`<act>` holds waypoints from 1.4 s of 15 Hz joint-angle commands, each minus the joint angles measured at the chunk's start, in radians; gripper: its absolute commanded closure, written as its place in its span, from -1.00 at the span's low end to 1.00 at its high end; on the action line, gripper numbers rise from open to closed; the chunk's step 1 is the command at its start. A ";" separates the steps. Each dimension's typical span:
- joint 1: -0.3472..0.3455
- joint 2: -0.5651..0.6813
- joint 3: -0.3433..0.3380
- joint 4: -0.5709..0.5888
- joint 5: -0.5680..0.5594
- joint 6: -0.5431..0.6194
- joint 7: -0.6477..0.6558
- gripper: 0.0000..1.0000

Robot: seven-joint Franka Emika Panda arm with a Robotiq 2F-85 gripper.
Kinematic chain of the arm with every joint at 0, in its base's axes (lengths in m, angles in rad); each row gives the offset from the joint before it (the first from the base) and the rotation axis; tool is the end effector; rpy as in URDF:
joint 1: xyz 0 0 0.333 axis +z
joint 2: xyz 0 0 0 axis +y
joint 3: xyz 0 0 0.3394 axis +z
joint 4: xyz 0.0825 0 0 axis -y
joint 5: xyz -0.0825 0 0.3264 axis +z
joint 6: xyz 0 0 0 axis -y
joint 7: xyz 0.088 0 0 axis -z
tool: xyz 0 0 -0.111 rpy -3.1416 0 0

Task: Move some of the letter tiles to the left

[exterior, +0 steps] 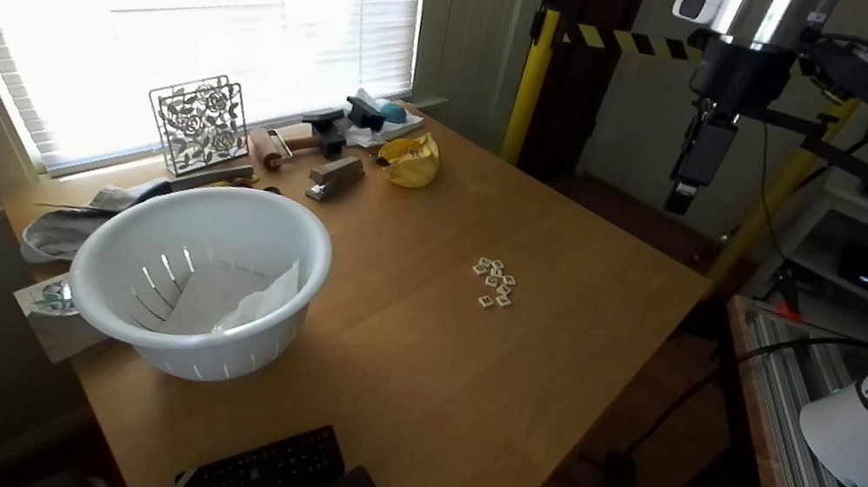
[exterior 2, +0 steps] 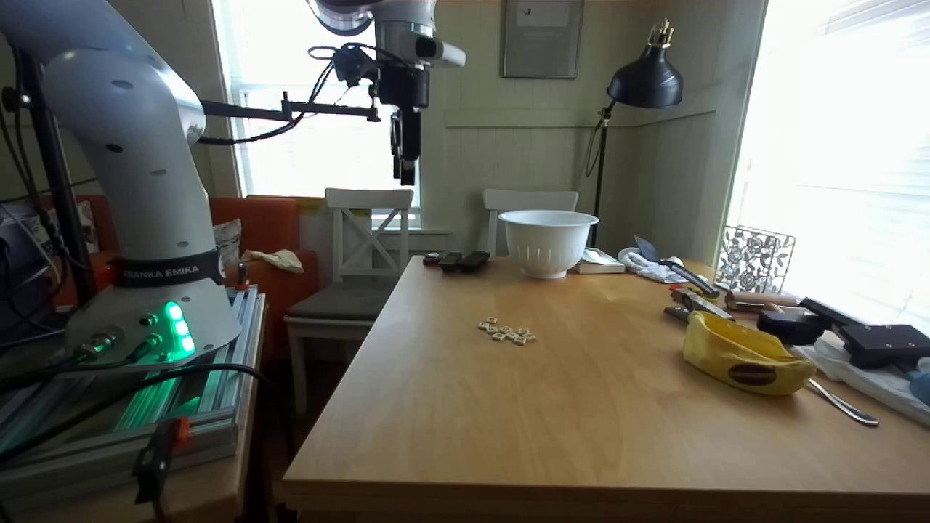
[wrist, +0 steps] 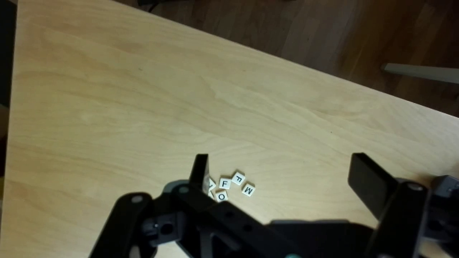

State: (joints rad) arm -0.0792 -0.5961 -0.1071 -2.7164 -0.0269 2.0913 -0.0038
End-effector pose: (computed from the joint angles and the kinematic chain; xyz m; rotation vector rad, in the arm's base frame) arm 0.2789 -0.0556 0.4455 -3.0932 0.2316 0.0434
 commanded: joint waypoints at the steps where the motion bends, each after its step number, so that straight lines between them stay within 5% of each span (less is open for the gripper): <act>1: -0.015 0.012 0.007 0.017 0.046 -0.115 0.062 -1.00; 5: -0.012 0.012 0.001 0.019 0.083 -0.182 0.067 -1.00; 10: -0.018 -0.016 0.004 -0.007 0.087 0.006 0.066 -1.00; 11: -0.048 0.101 -0.066 0.075 0.064 0.036 -0.021 -1.00; 16: -0.061 0.317 -0.162 0.246 0.123 0.108 -0.072 -1.00; 17: -0.075 0.190 -0.122 0.145 0.079 0.106 -0.039 -1.00; 21: -0.080 0.224 -0.118 0.164 0.078 0.106 -0.045 -1.00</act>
State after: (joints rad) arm -0.1432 -0.3736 -0.2404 -2.5536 0.0440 2.1997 -0.0434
